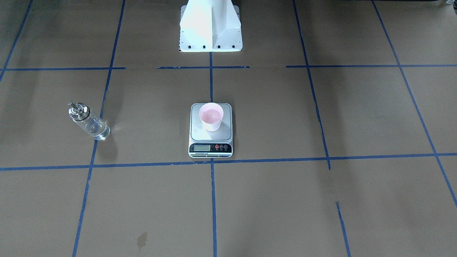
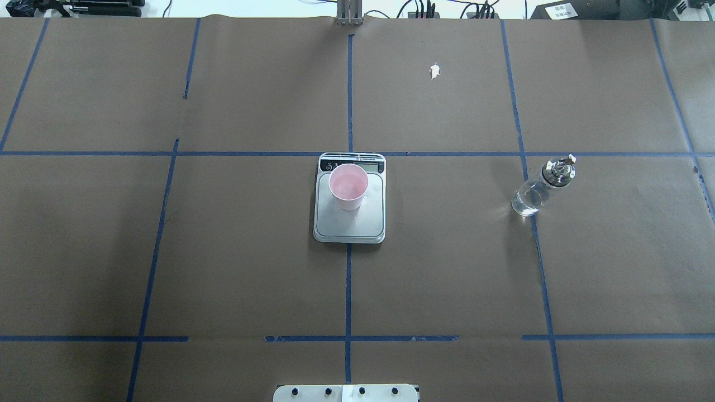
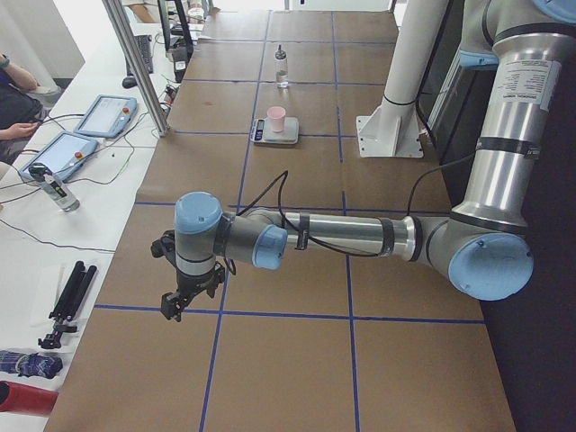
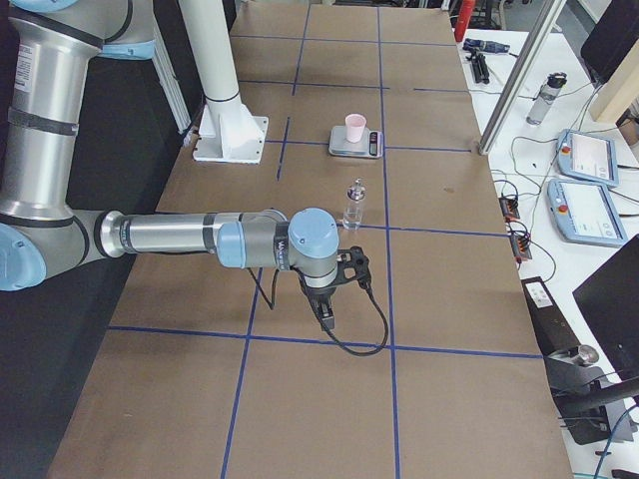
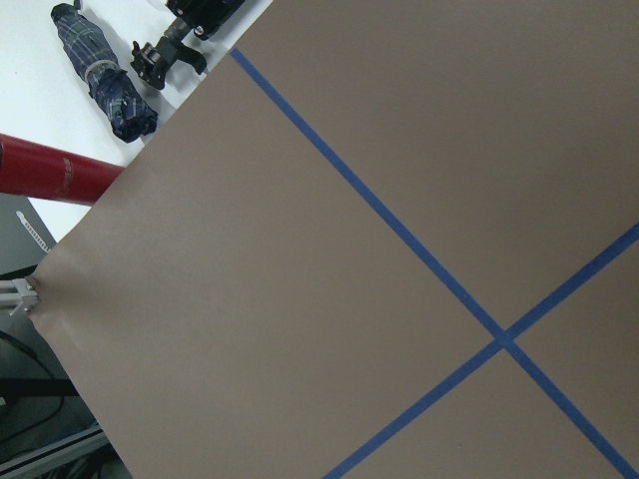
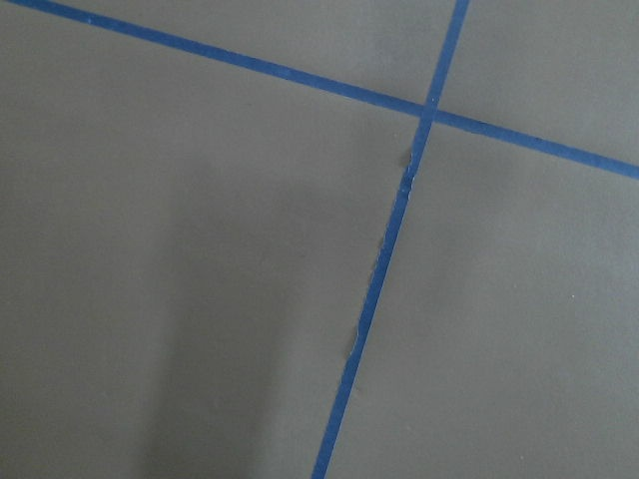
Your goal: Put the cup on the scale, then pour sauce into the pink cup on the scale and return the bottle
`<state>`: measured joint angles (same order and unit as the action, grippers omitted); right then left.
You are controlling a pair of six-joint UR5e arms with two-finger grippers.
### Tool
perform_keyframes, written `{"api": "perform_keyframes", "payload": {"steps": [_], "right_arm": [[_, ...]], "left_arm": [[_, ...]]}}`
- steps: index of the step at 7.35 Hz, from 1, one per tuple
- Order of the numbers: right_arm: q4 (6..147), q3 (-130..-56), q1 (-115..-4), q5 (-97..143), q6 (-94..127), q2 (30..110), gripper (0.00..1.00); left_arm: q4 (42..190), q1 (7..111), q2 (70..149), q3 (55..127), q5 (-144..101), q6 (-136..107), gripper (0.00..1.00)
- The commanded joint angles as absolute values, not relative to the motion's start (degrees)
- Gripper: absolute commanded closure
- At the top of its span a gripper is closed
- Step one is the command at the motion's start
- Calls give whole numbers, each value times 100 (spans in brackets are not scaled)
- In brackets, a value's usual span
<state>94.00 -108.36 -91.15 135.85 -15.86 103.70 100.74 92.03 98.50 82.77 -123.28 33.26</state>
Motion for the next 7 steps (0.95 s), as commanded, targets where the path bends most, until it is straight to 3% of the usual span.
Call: {"api": "perform_keyframes", "payload": {"steps": [1, 3, 7], "right_arm": [[9721, -10750, -9176, 13500, -1740, 10318, 0], [9668, -10722, -9167, 13500, -1574, 10292, 0], [9668, -10556, -9167, 13465, -1556, 10266, 0]], "left_arm": [[9566, 9202, 9800, 8156, -12340, 3314, 0], [9510, 9202, 9222, 8235, -13807, 3078, 0], [9501, 9185, 8764, 9067, -13336, 1848, 0]]}}
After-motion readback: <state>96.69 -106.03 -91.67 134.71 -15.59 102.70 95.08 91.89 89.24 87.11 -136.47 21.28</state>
